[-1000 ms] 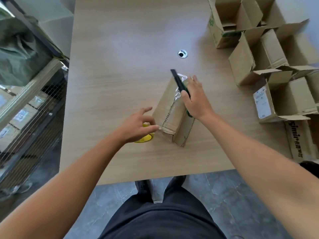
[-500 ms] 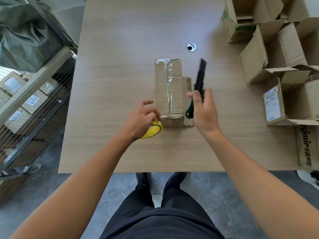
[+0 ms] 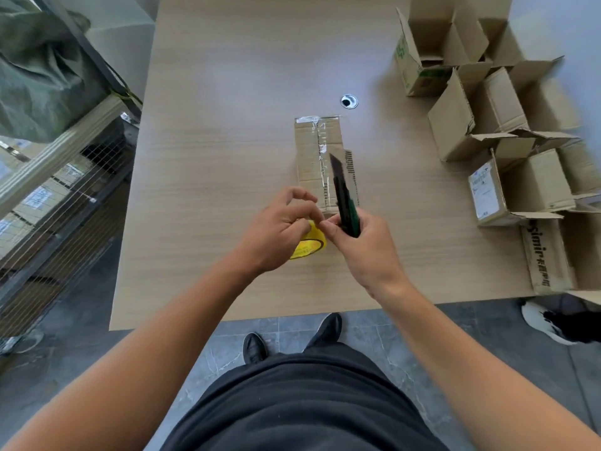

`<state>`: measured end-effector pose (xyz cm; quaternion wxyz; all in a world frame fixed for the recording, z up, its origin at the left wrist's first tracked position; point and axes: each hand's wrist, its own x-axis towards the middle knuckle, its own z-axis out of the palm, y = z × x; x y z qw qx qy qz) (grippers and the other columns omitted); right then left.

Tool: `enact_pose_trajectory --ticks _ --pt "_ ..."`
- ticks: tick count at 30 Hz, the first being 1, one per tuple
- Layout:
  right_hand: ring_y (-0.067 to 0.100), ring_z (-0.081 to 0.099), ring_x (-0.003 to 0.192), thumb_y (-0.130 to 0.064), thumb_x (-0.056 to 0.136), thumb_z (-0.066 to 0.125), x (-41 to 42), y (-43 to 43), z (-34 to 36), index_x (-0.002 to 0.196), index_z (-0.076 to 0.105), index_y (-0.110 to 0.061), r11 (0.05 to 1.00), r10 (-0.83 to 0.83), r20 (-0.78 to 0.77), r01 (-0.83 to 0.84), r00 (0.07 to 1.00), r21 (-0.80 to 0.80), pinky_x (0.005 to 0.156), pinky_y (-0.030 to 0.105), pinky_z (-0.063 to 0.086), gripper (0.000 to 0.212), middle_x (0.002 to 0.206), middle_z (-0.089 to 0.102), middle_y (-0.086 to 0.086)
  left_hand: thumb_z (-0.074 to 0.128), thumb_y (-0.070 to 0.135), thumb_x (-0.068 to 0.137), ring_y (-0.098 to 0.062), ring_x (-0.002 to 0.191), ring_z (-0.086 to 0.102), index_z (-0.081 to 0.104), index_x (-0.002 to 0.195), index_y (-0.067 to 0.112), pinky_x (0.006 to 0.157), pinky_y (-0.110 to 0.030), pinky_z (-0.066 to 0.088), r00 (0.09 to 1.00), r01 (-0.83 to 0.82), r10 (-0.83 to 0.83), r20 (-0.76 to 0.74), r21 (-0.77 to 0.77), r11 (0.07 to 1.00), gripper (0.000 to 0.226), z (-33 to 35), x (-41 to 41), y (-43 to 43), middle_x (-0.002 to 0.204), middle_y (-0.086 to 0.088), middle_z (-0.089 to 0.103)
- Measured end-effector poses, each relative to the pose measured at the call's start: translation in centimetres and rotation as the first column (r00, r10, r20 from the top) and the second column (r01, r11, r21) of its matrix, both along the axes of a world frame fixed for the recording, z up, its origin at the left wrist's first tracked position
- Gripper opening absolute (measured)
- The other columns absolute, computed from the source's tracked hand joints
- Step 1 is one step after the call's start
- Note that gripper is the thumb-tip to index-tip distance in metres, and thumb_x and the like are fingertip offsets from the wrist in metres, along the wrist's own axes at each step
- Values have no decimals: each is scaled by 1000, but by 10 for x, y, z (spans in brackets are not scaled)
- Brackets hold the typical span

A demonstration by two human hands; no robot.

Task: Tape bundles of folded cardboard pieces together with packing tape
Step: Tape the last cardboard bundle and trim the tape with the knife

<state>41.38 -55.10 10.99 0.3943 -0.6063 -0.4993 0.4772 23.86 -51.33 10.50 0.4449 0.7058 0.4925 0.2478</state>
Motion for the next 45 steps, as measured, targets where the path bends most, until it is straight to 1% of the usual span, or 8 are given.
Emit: enact_pose_trajectory --ticks 4,9,15,19,25,35,41,45 --pt "5 50 64 -30 91 75 -3 -3 8 79 64 -19 996 7 173 -22 985 85 62 23 40 19 68 57 -15 49 38 94 -13 90 63 66 108 37 82 -41 52 993 98 -92 -74 81 992 22 2 -18 -5 101 14 68" --pt "11 55 60 -18 93 74 1 -7 20 81 64 -18 999 34 -76 -36 997 -34 55 21 44 16 65 59 -3 57 41 101 -8 65 66 55 130 45 65 -18 47 961 269 -271 63 26 963 30 2 -33 -3 66 14 65" --pt "16 58 63 -13 89 74 20 -1 17 73 71 -29 995 -48 -163 32 985 -100 59 27 47 23 64 64 -2 63 49 95 -9 56 60 50 127 36 60 -21 47 926 310 -279 253 -89 947 37 -8 -33 14 64 6 65" --pt "18 68 76 -14 85 73 39 11 -3 71 72 -25 957 -269 -280 225 921 -181 68 31 53 17 79 75 3 73 40 90 -7 50 51 67 102 25 55 -25 43 997 70 -72 -30 -74 995 20 -21 -63 46 57 6 62" --pt "15 64 79 -29 84 73 43 47 -51 72 77 -30 919 -356 -112 326 928 -221 69 35 50 13 92 78 3 74 50 85 6 64 51 70 83 39 60 -21 37 946 -12 -1 -325 -37 999 13 -51 -53 69 68 14 58" --pt "22 73 84 -6 90 65 61 63 -105 88 66 6 864 -467 -196 397 863 -309 79 34 60 12 85 77 6 70 57 86 -15 71 57 73 90 35 67 -34 47 900 -53 31 -436 -38 998 22 -91 -26 74 67 12 58" --pt "20 73 73 -31 96 69 78 62 -133 86 66 -18 907 -263 -113 205 958 -367 62 34 56 17 68 70 -12 63 53 93 -11 70 63 74 102 37 69 -30 48 900 40 -43 -433 -15 999 21 -93 -15 79 65 17 64" --pt "18 75 84 -31 100 66 86 63 -148 106 67 -10 913 -144 -122 84 982 -399 60 34 54 22 91 75 1 50 73 84 -17 76 61 67 102 35 68 -28 41 898 90 -53 -437 65 994 45 -93 -10 80 79 13 66"
